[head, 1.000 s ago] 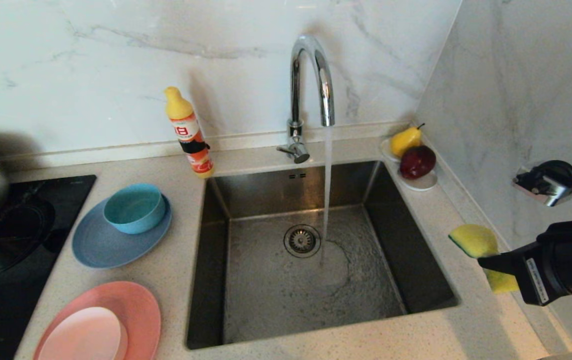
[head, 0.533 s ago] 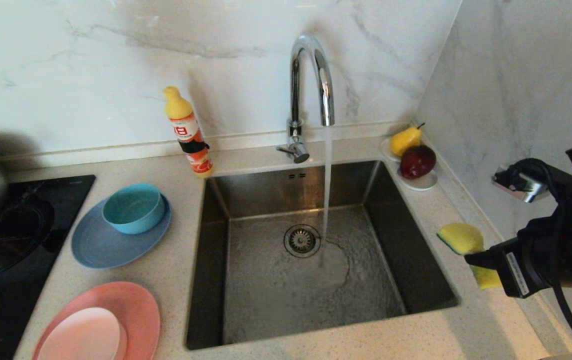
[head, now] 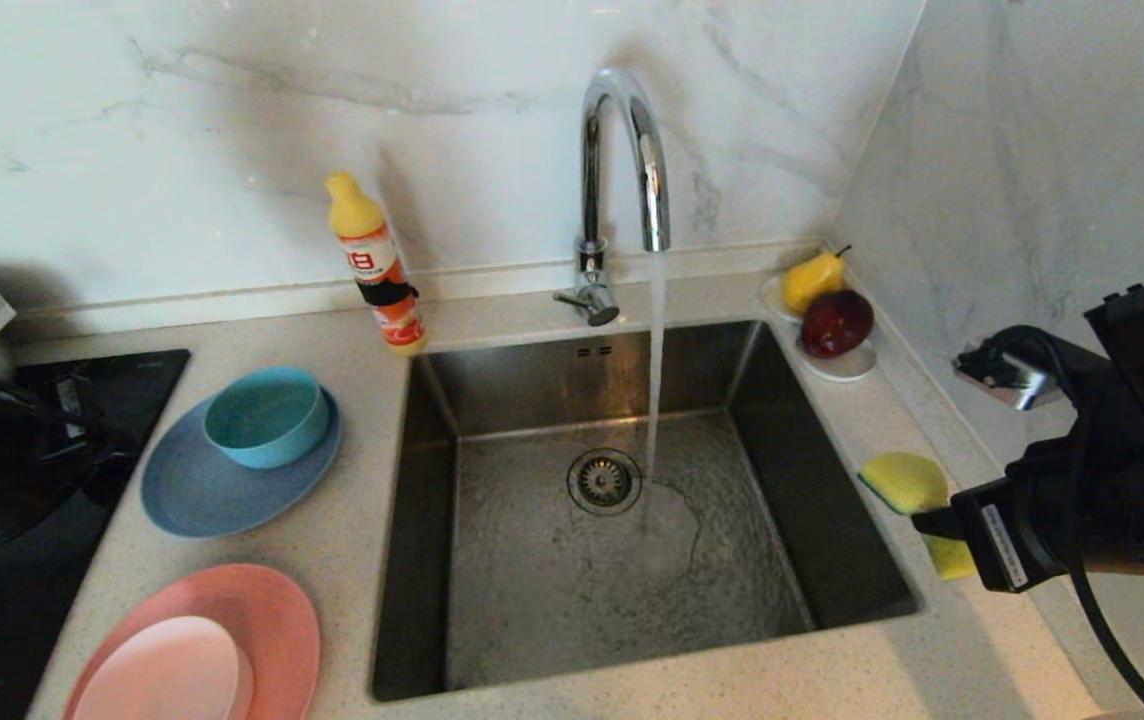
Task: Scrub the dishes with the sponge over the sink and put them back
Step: Pick up a bowl and the sponge
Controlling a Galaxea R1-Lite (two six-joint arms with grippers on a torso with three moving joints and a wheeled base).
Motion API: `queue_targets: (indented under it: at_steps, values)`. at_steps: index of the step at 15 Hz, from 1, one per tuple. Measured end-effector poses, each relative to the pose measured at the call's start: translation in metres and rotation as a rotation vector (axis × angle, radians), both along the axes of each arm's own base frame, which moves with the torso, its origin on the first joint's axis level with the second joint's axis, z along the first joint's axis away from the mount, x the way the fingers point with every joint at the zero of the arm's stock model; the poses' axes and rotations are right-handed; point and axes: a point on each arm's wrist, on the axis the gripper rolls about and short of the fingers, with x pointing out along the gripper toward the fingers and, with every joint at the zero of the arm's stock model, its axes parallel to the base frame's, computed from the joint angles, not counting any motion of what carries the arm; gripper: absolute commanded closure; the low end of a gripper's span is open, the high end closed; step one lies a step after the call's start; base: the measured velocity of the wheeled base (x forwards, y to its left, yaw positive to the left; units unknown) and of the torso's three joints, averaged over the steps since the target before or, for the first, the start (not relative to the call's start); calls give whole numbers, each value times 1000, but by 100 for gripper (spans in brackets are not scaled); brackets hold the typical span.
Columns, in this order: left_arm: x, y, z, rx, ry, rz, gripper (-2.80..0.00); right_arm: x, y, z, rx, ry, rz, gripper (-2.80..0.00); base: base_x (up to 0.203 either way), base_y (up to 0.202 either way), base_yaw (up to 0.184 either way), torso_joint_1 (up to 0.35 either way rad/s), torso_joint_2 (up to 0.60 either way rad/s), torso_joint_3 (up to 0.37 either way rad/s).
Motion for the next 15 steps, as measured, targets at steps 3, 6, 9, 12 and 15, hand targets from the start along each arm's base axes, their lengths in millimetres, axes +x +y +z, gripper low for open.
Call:
queue_targets:
  at_steps: [3, 6, 9, 12, 15]
  values:
    - [19, 6, -20, -67, 34, 50, -280, 0, 2, -2, 3, 10, -2, 0, 0, 0, 0, 0, 0, 0]
    - [34, 9, -33, -100, 37, 61, -280, 0, 2, -2, 5, 9, -1, 0, 0, 0, 0, 0, 0, 0]
    - [42, 11, -41, -135, 44, 78, -280, 0, 3, -2, 4, 11, 3, 0, 0, 0, 0, 0, 0, 0]
    - [50, 11, -52, -177, 59, 79, -280, -1, 2, -3, 1, 15, 3, 0, 0, 0, 0, 0, 0, 0]
    - [59, 13, -57, -181, 37, 83, -280, -1, 2, -4, 0, 16, 4, 0, 0, 0, 0, 0, 0, 0]
